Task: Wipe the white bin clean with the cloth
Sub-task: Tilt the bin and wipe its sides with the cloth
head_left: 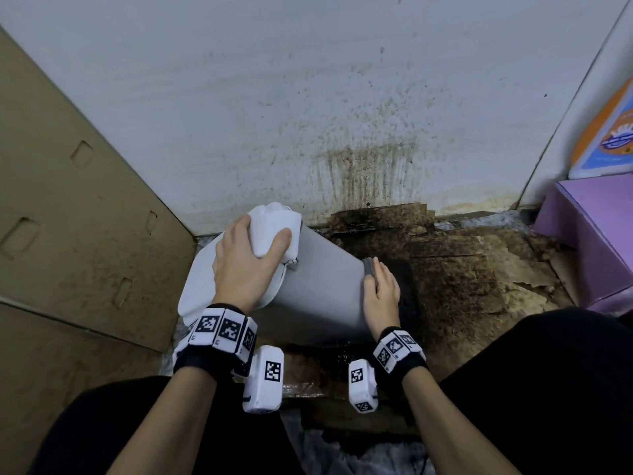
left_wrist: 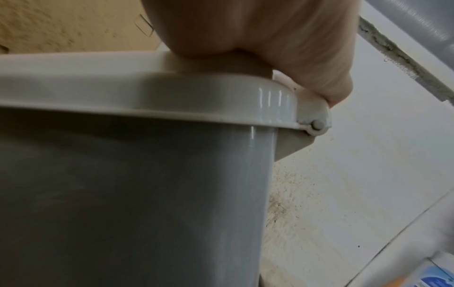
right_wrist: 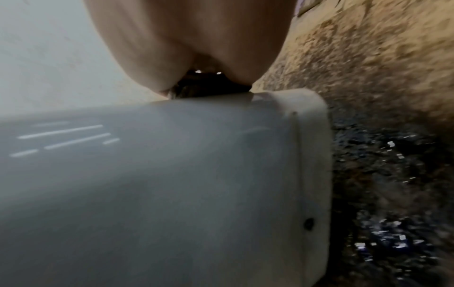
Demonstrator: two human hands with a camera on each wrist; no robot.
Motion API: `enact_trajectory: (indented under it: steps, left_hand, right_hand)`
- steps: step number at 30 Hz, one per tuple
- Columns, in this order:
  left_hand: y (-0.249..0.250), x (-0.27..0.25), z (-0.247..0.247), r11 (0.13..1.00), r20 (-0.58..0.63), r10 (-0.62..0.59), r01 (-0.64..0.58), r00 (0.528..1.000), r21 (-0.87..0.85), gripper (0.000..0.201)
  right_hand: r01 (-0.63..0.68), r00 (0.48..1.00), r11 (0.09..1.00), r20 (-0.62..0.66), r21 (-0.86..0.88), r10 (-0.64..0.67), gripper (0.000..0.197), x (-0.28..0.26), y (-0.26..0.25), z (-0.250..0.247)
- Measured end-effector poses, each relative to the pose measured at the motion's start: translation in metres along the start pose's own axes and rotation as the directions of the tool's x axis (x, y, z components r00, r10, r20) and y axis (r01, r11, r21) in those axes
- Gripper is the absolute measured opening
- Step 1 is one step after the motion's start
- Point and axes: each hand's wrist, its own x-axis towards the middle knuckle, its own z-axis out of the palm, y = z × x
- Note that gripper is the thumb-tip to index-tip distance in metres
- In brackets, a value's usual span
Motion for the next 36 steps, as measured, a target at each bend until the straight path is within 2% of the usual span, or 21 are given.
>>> enact_trajectory:
  steps: [4,8,10,13,19,23,26,31,34,36]
  left_hand:
    - [0.001,-0.001,0.002,1.000,-0.005,0.007,-0.007,1.000,0.004,0.104]
    - [0.001,-0.002,0.001,1.000,-0.008,0.017,-0.017,1.000,0.017,0.105]
    - [0.000,-0.003,0.000,1.000,-0.007,0.015,-0.015,1.000,0.020,0.107]
    - [-0.001,-0.003,-0.001,1.000,-0.002,0.014,-0.014,1.000,0.015,0.107]
    - [-0.001,-0.002,0.000,1.000,-0.002,0.011,-0.011,1.000,-0.001,0.106]
    - [0.001,-0.004,0.001,1.000,0.000,0.024,-0.024,1.000,0.005,0.104]
    - [0.003,-0.007,0.003,0.999,-0.005,0.032,-0.032,0.999,0.014,0.104]
    - [0.003,-0.007,0.001,0.999,-0.008,0.021,-0.021,1.000,0.026,0.106]
    - [0.003,-0.005,0.001,1.000,-0.009,0.015,-0.014,1.000,0.027,0.105]
    - [0.003,-0.003,0.001,1.000,-0.011,0.009,-0.008,1.000,0.029,0.105]
  right_hand:
    - [0.158,0.984,0.985,0.065,0.073,-0.163,0.048,-0.010,-0.048,0.013]
    - [0.336,0.928,0.933,0.122,0.129,-0.351,0.052,-0.020,-0.096,0.026]
    - [0.385,0.903,0.914,0.154,0.126,-0.401,0.052,-0.022,-0.102,0.026]
    - [0.444,0.876,0.895,0.197,0.028,-0.441,0.050,-0.017,-0.090,0.019]
    - [0.298,0.940,0.953,0.194,-0.058,-0.282,0.056,0.008,-0.042,0.011]
    - [0.091,0.990,0.989,0.117,-0.118,-0.077,0.052,0.017,0.009,-0.007]
    - [-0.048,0.994,0.993,0.088,-0.109,0.057,0.049,0.017,0.029,-0.013]
    - [-0.097,0.994,0.995,0.045,-0.033,0.098,0.050,0.003,0.014,-0.009]
    - [-0.025,1.000,0.999,0.017,-0.029,0.026,0.050,-0.019,-0.011,0.001]
    - [0.055,0.998,0.997,0.006,0.054,-0.055,0.049,-0.036,-0.032,0.011]
